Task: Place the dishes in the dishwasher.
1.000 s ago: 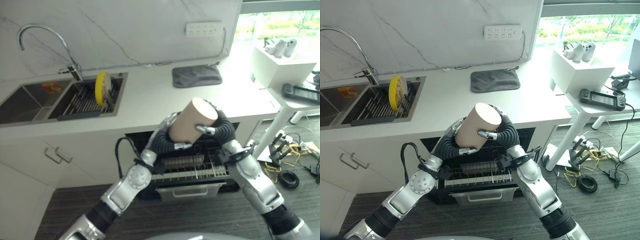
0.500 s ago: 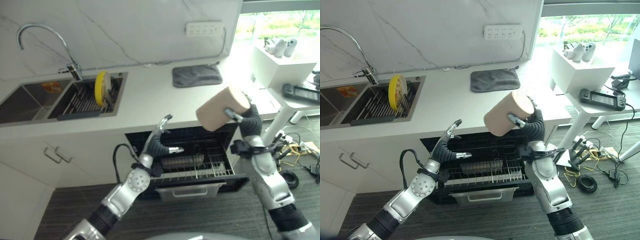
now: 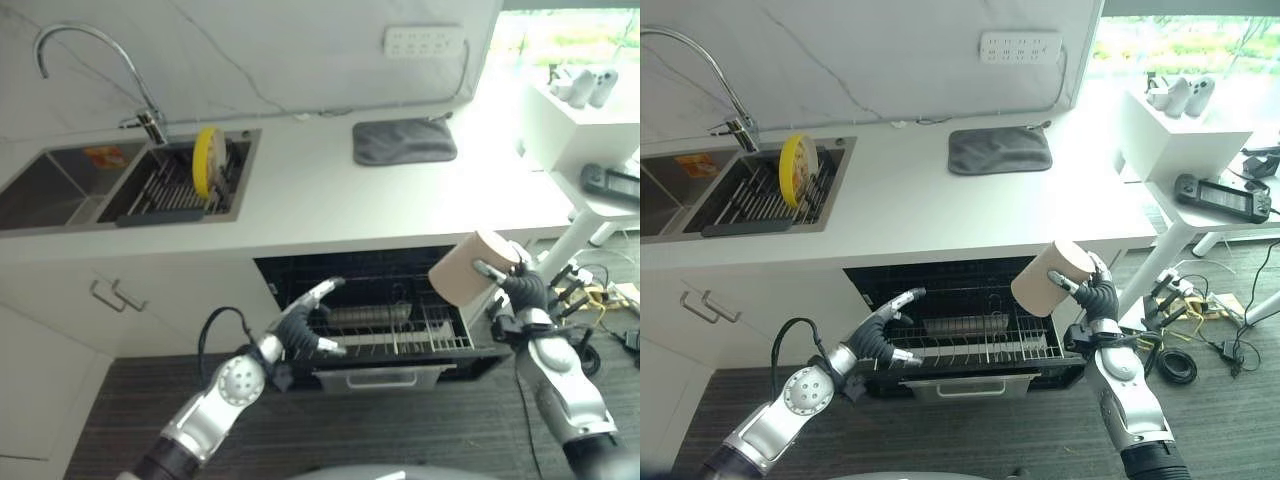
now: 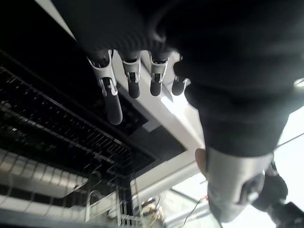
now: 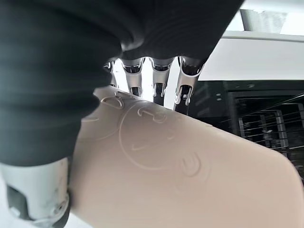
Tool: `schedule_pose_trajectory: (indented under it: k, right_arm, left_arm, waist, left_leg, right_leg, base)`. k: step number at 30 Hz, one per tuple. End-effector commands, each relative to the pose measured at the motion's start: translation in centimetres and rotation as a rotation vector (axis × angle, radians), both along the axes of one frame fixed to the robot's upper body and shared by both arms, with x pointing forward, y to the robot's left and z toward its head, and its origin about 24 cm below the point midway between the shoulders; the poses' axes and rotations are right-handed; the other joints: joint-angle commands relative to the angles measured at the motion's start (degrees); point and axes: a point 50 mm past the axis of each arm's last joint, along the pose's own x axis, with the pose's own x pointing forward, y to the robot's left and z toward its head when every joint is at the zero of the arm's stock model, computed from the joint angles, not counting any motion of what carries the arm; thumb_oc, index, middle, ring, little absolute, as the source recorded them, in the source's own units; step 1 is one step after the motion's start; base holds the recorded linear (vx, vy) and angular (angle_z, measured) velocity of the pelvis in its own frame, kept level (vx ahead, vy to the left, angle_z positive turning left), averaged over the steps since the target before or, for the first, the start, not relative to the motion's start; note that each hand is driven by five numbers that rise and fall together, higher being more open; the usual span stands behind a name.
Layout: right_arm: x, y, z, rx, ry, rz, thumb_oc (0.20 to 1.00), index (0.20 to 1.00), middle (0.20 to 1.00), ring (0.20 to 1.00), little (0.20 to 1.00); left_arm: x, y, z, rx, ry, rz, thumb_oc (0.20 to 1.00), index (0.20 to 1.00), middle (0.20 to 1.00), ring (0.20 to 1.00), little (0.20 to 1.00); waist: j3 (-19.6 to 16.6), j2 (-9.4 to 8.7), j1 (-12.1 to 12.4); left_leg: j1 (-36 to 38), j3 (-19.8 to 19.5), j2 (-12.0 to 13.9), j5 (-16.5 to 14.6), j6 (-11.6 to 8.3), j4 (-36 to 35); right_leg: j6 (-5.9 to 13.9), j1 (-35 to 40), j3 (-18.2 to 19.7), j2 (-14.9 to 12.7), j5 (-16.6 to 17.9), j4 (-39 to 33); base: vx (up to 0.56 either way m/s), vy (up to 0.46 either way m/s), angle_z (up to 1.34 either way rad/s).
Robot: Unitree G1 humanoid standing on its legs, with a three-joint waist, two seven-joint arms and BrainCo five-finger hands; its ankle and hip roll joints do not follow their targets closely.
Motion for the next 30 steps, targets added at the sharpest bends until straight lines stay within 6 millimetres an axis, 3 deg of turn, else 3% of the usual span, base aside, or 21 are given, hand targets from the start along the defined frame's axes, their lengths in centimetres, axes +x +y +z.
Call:
schedule_pose_trajectory:
  k: [1, 4, 12, 15, 21, 30]
  right_arm:
    - [2.5, 0.2, 3.7, -0.147, -0.146, 0.051, 0.200, 0.200, 0.200, 0.200, 0.200]
    - [4.0, 0.5, 3.4, -0.214, -0.115, 0.073, 0.200, 0.200, 0.200, 0.200, 0.200]
    - [4.9, 1.1, 2.5, -0.384, -0.073, 0.144, 0.200, 0.200, 0.200, 0.200, 0.200]
    - [6.0, 2.1, 3.2, -0.425, -0.089, 0.165, 0.200, 0.200, 0.200, 0.200, 0.200]
    - [9.0, 1.9, 5.8, -0.449, -0.087, 0.114, 0.200, 0.200, 0.200, 0.200, 0.200]
    - [10.6, 1.6, 6.9, -0.456, -0.079, 0.056, 0.200, 0.200, 0.200, 0.200, 0.200]
  left_arm:
    - [1.7, -1.4, 2.6, 0.147, -0.034, -0.225, 1.000, 1.000, 1.000, 1.000, 1.000]
    - [2.5, -2.3, 2.8, 0.245, -0.001, -0.304, 1.000, 1.000, 1.000, 1.000, 1.000]
    - [2.4, -1.8, 2.0, 0.338, -0.009, -0.303, 1.000, 1.000, 1.000, 1.000, 1.000]
    - [2.9, -1.9, 2.5, 0.348, -0.028, -0.311, 1.000, 1.000, 1.000, 1.000, 1.000]
    - [3.9, -2.5, 3.5, 0.382, -0.073, -0.340, 1.000, 1.000, 1.000, 1.000, 1.000]
    - [4.4, -3.2, 3.8, 0.383, -0.098, -0.359, 1.000, 1.000, 1.000, 1.000, 1.000]
  waist:
    - [2.03, -2.24, -0.13]
    - [4.69, -1.21, 0.07]
    - [7.84, 0.10, 1.01]
    - [9.00, 0.28, 1.77]
    - [11.60, 0.63, 3.67]
    - [12.84, 1.14, 4.61]
  left_leg:
    - [-3.52, 0.01, 2.50, 0.61, -1.58, 2.26]
    - [-6.11, -0.71, 2.41, 1.18, -1.58, 2.71]
    - [-7.49, -1.19, 2.21, 1.04, -2.00, 4.16]
    - [-8.37, -1.71, 1.99, 1.27, -2.13, 4.28]
    - [-10.32, -3.34, 1.47, 1.53, -2.16, 4.56]
    - [-10.84, -3.98, 1.13, 1.67, -2.14, 4.55]
  right_leg:
    - [2.48, -3.52, -2.18, -4.11, 2.34, 2.80]
    - [2.71, -5.39, -2.08, -4.63, 2.92, 2.70]
    - [2.71, -5.88, -2.46, -5.79, 2.83, 3.27]
    - [2.76, -6.43, -3.00, -6.15, 2.97, 3.46]
    - [2.59, -7.71, -3.79, -6.39, 2.94, 4.12]
    - [2.30, -8.15, -4.09, -6.53, 2.84, 4.62]
  base:
    - [-0.25, 0.038, 0.05]
    - [-0.16, 0.043, 0.06]
    - [-0.02, 0.032, 0.01]
    - [-0.03, 0.002, 0.06]
    - [-0.05, -0.009, 0.09]
    - [0.00, 0.009, 0.05]
